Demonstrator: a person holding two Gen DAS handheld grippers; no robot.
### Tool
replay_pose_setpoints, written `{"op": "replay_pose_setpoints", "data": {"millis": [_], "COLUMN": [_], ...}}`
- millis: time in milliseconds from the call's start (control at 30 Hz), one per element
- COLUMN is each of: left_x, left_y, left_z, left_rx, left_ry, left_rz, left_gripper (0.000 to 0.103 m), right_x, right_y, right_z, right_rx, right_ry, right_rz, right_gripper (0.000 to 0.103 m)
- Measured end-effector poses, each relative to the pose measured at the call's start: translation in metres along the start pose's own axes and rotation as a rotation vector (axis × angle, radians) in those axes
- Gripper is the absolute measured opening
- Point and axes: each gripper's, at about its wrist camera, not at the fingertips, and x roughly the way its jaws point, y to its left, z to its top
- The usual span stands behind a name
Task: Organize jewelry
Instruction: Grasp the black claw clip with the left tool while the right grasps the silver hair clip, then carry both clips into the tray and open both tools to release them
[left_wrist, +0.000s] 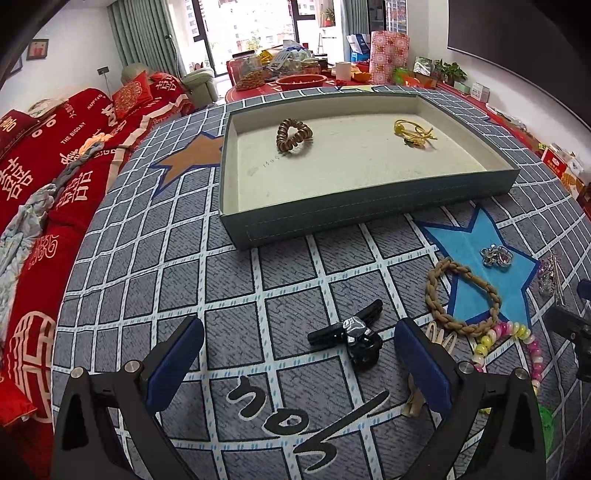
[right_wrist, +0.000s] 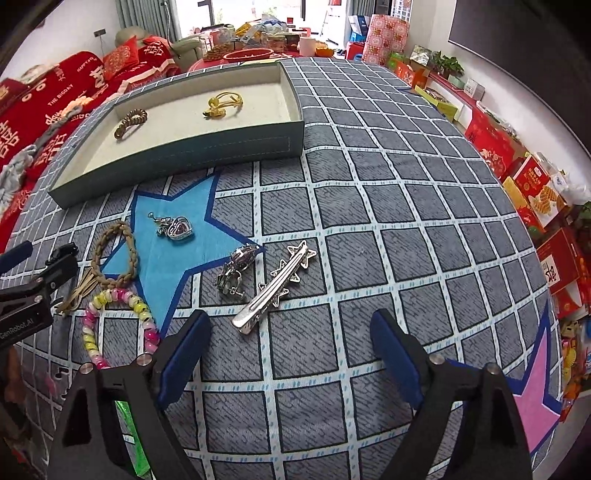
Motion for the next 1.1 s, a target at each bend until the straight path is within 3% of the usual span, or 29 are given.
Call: {"op": "replay_pose_setpoints", "data": {"millis": [200,300,367,400,467,533,1100], "left_x": [0.0,-0.003,-0.005,-0.005,-0.007,-0.008,-0.044], "left_y": [-0.003,-0.007,-0.009,-0.01,-0.012,-0.015,0.018], "left_z": [0.0,0.0,0.0,0.0,0.0,0.0,-0.006], "left_rx": [0.007,0.023,0.031,0.03,0.028,0.032,-0.094], "left_ry": [-0.003,-0.009,-0.011,-0.009,-0.008,-0.012,-0.057], "left_rz": [-0.036,-0.058,-0.098,-0.11,-0.137,-0.139,-0.177], "left_gripper": [0.103,0.095,0.078,0.075,0.058,0.05,0.05], "right_x": [-0.004,-0.004,-0.004,-0.003,-0.004,-0.004,-0.033], "right_y": [-0.008,-0.014,-0.017,-0.017,-0.02,-0.022,-0.048], "right_z": [0.005,0.007,0.008,0.008,0.008,0.008,0.007], "right_rx": [0.001,0.009,0.007,0.005,0.004,0.009,0.112], "right_ry": [-0.015,-0.018,-0.017,-0.018,-0.019,-0.018,-0.057], "right_rz": [0.006,0.01,0.016,0.018,0.023,0.034,0.214], "right_gripper": [0.059,0.043,0.035,0.033,0.017,0.012,0.011]}}
